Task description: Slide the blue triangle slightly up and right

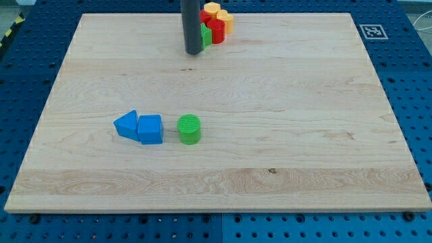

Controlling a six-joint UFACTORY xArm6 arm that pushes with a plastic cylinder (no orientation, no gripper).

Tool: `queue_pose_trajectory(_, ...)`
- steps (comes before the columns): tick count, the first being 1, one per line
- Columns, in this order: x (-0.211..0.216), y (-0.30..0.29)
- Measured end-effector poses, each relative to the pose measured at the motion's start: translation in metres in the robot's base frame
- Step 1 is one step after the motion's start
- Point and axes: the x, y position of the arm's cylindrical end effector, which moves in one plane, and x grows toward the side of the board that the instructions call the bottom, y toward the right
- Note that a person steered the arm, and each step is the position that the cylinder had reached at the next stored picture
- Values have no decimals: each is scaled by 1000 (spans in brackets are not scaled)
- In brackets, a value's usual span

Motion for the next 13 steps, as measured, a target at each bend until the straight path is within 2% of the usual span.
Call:
queue_pose_trajectory(1,12,-56)
queue_pose_trajectory(2,57,-91)
queue_pose_trajectory(3,132,-98)
queue_pose_trajectory(4,185,-97)
queue_pose_trajectory(6,198,-81)
queue_pose_trajectory(7,206,-89)
queue_pose_trajectory(8,224,-119)
queue_pose_trajectory(9,250,-121)
queue_pose_trajectory(13,242,-25)
